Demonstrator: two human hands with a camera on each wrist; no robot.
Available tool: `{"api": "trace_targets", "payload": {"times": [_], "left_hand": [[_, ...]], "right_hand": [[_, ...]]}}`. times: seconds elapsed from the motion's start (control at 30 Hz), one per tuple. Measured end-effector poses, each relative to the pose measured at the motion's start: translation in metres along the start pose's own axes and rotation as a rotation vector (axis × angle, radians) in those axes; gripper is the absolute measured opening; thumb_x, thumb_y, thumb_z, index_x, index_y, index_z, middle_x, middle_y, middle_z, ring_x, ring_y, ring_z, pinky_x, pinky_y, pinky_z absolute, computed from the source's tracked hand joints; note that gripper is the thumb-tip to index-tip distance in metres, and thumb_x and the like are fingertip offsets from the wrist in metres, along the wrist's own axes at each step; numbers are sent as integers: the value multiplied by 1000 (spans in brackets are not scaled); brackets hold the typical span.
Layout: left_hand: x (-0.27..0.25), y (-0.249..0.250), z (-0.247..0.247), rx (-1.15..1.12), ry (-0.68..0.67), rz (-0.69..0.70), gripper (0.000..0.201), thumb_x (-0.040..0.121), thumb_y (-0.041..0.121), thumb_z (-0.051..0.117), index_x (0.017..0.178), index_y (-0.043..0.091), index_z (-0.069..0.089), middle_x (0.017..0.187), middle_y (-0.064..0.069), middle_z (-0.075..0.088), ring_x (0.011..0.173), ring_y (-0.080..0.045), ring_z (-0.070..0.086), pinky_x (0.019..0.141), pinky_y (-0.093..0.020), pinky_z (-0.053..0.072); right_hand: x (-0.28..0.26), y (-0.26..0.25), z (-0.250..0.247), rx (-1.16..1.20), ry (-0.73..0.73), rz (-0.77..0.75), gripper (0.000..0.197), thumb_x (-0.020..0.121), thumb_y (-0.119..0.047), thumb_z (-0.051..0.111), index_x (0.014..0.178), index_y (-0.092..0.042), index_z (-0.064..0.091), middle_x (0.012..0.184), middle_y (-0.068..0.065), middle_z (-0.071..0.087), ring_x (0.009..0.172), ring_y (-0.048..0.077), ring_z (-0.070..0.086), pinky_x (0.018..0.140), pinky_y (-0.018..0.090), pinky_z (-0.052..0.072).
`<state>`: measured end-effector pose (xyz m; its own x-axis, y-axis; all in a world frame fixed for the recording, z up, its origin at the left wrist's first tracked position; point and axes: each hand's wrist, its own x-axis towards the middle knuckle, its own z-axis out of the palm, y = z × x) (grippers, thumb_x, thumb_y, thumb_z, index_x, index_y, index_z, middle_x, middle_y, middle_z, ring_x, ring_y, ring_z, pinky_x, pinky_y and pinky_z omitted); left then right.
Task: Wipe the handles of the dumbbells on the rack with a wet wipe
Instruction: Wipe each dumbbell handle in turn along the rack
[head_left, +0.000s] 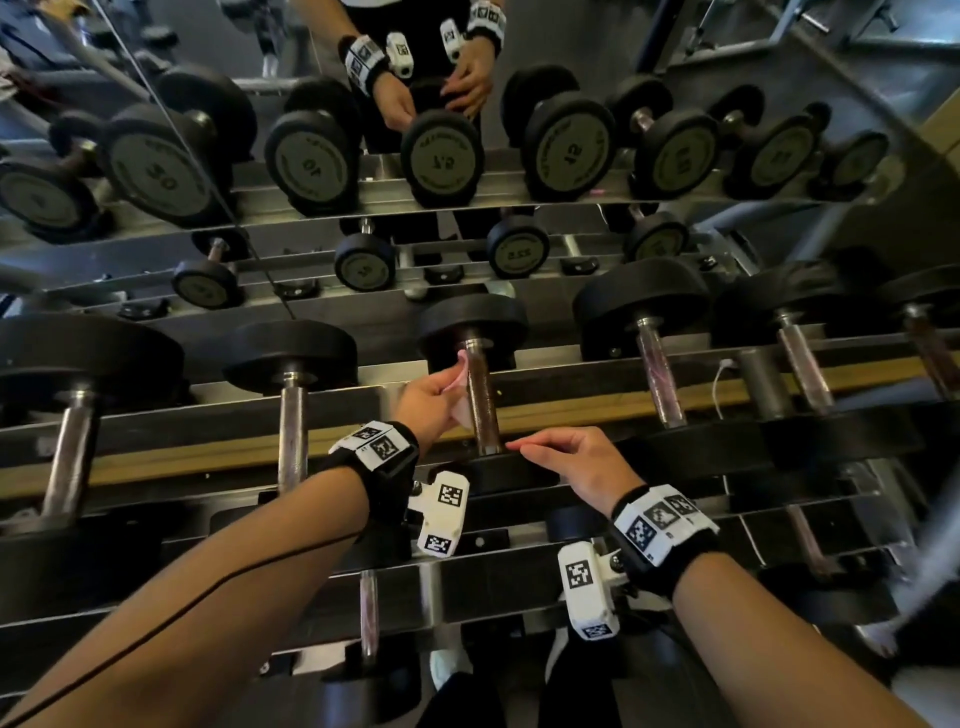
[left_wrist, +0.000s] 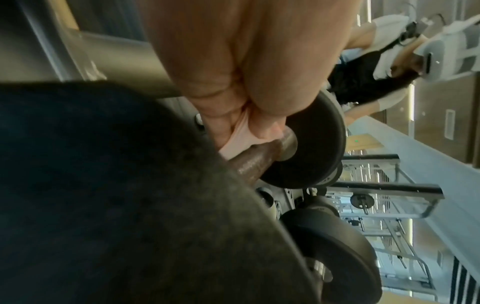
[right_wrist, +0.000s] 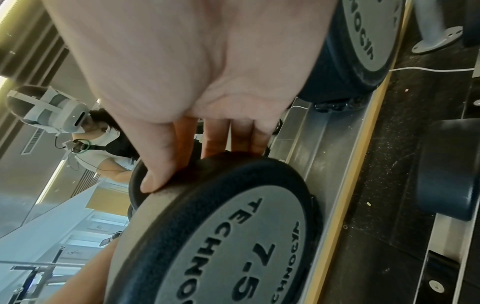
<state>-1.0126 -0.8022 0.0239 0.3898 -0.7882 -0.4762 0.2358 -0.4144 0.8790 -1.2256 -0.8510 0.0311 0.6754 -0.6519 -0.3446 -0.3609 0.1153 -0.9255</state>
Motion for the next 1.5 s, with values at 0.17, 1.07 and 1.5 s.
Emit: {"api": "trace_targets", "payload": {"times": [0.17, 1.07, 1.5], "left_hand": [[-11, -14, -12, 2, -76, -76, 36, 101, -2, 41, 132, 4, 59, 109, -8, 70, 101, -21, 66, 96, -37, 53], [9, 5, -14, -178, 32, -20, 29, 100, 6, 51, 126, 3, 64, 104, -6, 72, 91, -15, 68, 77, -21, 57], [-32, 8, -28, 544, -359, 67, 31, 102, 23, 51, 112, 2, 71, 101, -5, 70, 92, -13, 67, 87, -16, 50]], "right_hand": [[1, 4, -2, 69, -39, -6, 15, 91, -25, 66, 100, -26, 78, 105, -3, 75, 105, 12, 68, 103, 42, 47], [1, 5, -4, 142, -58, 27, 18, 92, -21, 65, 105, -20, 76, 107, -2, 75, 107, 12, 67, 104, 42, 48], [6, 7, -4, 239, -68, 31, 20, 90, -11, 65, 107, -6, 74, 106, 9, 75, 104, 19, 69, 91, 26, 55]]}}
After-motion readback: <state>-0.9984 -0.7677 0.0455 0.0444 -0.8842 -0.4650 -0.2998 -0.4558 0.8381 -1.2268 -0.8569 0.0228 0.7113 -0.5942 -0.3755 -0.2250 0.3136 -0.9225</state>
